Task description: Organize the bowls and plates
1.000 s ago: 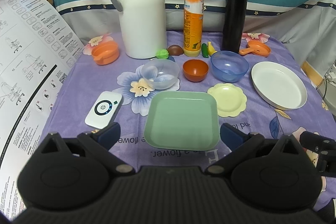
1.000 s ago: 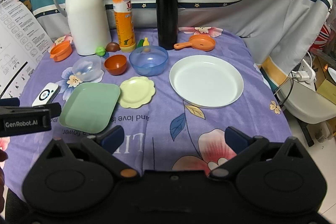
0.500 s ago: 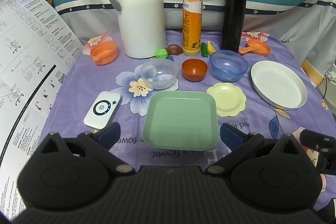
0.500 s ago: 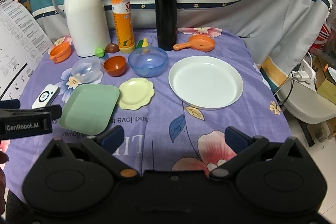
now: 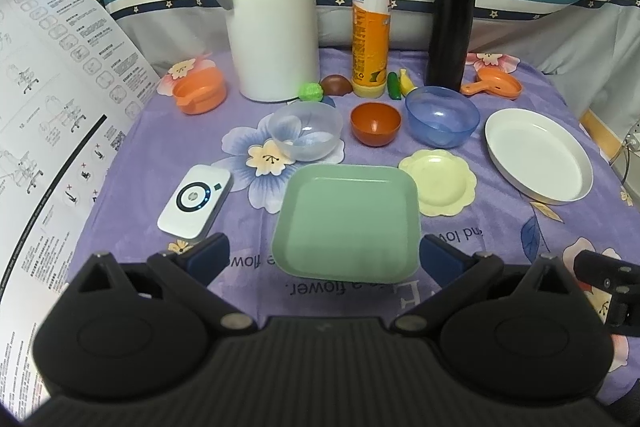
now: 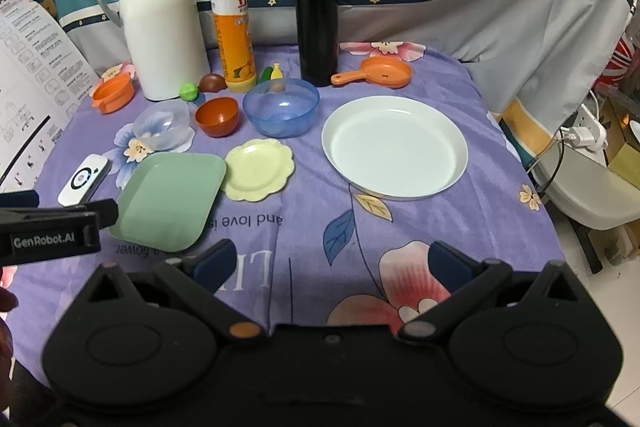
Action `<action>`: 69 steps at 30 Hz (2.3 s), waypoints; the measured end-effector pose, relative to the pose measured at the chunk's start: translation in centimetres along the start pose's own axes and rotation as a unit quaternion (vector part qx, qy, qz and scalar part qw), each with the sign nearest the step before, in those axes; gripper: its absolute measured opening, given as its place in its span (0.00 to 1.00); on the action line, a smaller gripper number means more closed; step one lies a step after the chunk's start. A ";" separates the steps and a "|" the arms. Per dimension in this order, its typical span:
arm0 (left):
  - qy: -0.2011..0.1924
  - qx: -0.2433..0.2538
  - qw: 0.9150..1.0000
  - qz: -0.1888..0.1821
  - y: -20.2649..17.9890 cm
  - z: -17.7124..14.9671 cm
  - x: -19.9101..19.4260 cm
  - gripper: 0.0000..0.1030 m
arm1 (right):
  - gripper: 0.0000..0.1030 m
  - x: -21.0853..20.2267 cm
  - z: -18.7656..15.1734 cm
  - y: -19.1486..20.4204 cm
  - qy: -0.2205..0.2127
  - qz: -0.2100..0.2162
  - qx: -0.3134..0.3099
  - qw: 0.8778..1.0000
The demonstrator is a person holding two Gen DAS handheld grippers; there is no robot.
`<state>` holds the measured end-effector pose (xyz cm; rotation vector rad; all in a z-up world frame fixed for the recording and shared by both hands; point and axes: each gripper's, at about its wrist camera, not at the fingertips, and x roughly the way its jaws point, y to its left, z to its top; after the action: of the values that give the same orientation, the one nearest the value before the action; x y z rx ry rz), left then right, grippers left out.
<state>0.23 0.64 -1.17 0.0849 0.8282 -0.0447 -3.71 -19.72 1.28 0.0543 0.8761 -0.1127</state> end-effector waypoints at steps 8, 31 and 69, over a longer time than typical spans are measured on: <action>0.008 0.003 1.000 0.000 -0.1 -0.1 0.9 1.00 | 1.00 1.0 0.0 -0.2 0.010 0.001 0.004 1.000; 0.004 0.061 0.997 -0.043 -7.6 2.5 6.5 1.00 | 1.00 7.8 2.8 -6.9 -0.003 0.008 0.043 0.999; 0.054 0.107 0.986 -0.114 -20.9 6.1 16.6 0.42 | 0.15 21.0 7.2 -19.7 0.042 0.070 0.092 0.992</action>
<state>14.43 -20.85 -10.53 0.1952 0.9363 -0.3470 12.71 -41.50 -10.25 0.2938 0.9407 -0.0610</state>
